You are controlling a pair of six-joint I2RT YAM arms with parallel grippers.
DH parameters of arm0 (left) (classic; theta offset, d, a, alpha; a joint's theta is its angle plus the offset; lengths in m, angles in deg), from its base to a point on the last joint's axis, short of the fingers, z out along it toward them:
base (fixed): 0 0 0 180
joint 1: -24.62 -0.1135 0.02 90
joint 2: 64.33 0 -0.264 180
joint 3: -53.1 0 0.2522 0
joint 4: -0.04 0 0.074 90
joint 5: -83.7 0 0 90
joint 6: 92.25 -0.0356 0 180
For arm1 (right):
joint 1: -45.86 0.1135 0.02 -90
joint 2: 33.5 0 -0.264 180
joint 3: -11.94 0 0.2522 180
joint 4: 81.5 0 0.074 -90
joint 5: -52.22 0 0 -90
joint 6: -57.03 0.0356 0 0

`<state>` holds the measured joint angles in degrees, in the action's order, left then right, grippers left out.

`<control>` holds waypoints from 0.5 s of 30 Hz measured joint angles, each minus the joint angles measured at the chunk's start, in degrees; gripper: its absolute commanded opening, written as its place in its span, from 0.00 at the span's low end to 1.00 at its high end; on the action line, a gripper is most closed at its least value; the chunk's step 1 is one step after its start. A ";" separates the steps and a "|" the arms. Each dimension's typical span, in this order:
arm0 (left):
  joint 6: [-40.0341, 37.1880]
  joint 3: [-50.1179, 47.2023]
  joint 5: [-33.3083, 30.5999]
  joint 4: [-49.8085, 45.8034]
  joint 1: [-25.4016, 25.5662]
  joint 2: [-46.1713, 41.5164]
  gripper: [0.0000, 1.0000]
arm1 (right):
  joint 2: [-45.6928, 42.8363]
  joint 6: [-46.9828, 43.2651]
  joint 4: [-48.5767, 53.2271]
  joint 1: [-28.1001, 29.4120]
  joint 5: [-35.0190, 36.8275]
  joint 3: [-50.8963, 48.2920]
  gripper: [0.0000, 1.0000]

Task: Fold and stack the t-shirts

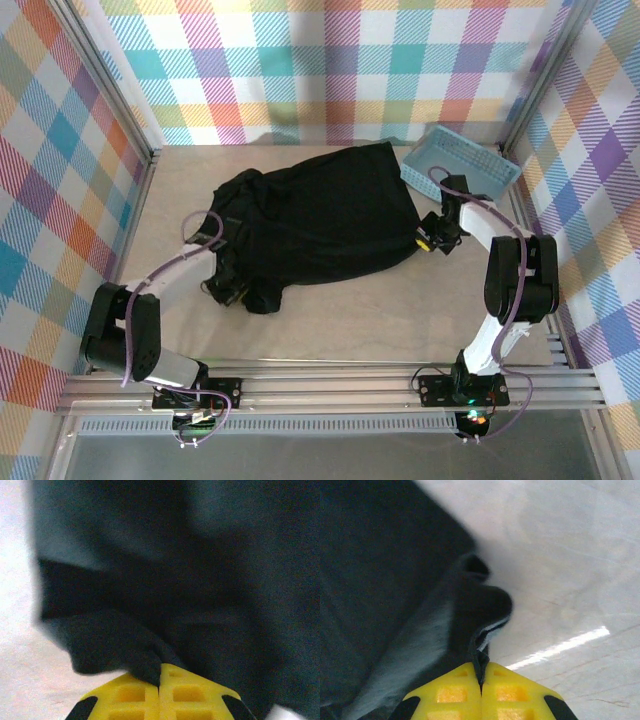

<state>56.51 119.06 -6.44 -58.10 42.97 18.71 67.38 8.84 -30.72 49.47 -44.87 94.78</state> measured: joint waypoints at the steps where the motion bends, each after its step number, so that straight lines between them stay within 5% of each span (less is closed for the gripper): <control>1: -0.48 2.05 -0.15 0.13 0.00 0.17 0.00 | -0.11 -0.52 0.28 0.24 0.07 1.07 0.00; 5: -0.61 3.10 0.94 1.05 0.33 0.20 0.00 | -1.16 -1.44 0.76 0.55 0.70 1.95 0.00; 12: 3.52 -8.70 5.68 -4.83 4.98 -10.21 0.03 | -2.36 -2.40 1.90 -0.04 2.16 0.15 0.00; 15: 4.37 -13.16 10.51 -3.43 5.03 -14.25 0.47 | -2.32 -2.95 2.78 -0.28 2.75 -0.09 0.00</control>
<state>60.88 105.91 4.07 -61.54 47.99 4.46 65.06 5.89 -27.95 49.19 -42.11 94.70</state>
